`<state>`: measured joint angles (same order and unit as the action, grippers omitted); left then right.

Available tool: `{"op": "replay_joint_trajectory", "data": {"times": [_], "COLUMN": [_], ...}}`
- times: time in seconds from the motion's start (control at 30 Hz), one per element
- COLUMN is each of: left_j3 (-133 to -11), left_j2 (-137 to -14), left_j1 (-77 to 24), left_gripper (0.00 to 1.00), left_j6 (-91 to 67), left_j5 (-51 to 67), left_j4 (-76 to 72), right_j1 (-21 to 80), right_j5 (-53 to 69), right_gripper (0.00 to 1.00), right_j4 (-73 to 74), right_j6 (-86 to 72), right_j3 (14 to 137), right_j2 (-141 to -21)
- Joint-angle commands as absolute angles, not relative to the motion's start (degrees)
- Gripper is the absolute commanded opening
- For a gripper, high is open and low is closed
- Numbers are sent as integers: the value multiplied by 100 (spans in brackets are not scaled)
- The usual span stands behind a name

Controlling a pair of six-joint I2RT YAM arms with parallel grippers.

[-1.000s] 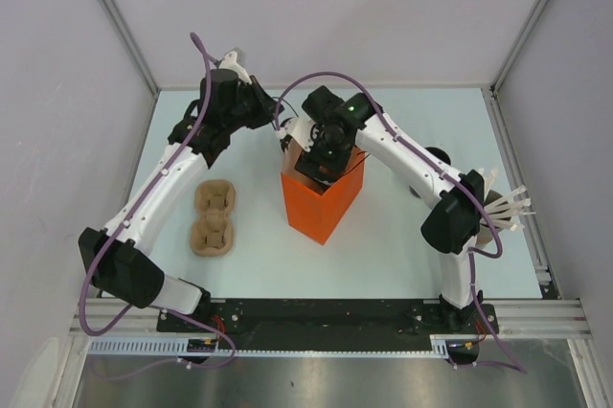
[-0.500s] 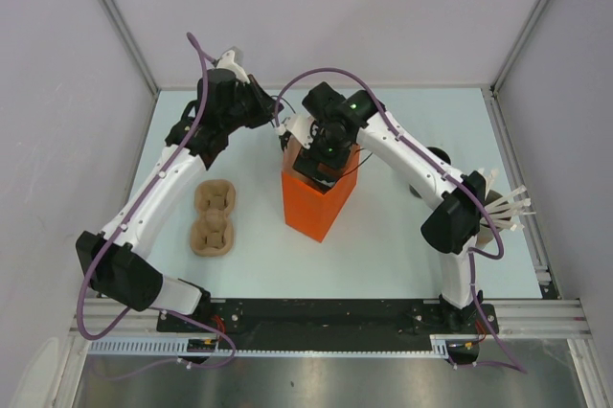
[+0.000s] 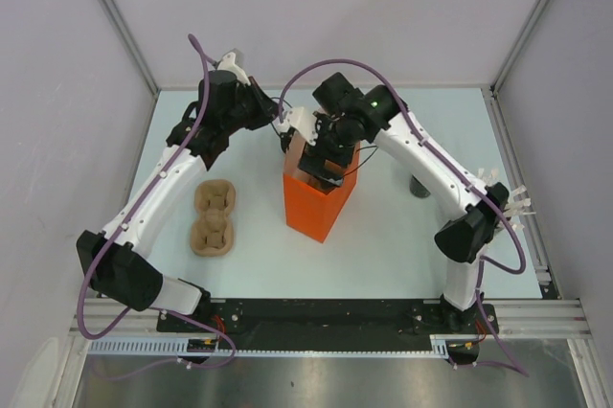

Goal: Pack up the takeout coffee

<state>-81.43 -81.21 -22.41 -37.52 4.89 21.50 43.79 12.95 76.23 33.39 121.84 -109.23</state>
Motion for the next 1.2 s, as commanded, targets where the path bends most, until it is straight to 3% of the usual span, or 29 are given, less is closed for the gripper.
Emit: {"op": "replay_joint_trajectory", "data": {"times": [0.0, 0.17, 0.47, 0.63, 0.97, 1.07, 1.17], "left_j3": [-8139, -8095, -8218, -8314, -8393, -8464, -8595], "left_j2": [-7937, -7901, -7866, -7858, -7840, -7866, -7919], "left_j1": [-2224, -2224, -2224, -2232, -2452, -2584, -2680], "left_gripper": [6, 5, 7, 12, 9, 8, 7], "left_j6": [-3779, -3762, -3551, -3182, -2444, -2329, -2242], "left_j5": [483, 501, 615, 545, 387, 343, 299], "left_j4": [1934, 1890, 1934, 1977, 2101, 2162, 2250], "right_j1": [4403, 4386, 4201, 4166, 4096, 4069, 3990], "right_j5": [1600, 1328, 1257, 1309, 1345, 1327, 1432], "right_gripper": [100, 100, 100, 100, 100, 98, 89], "right_j4": [7464, 6926, 7206, 6918, 6321, 6065, 5951], "right_j6": [3639, 3551, 4147, 4824, 5098, 5106, 5115], "right_j3": [12639, 12744, 12736, 11438, 10662, 10556, 10564], "right_j2": [-10267, -10011, -9352, -8518, -7989, -8042, -8138]}}
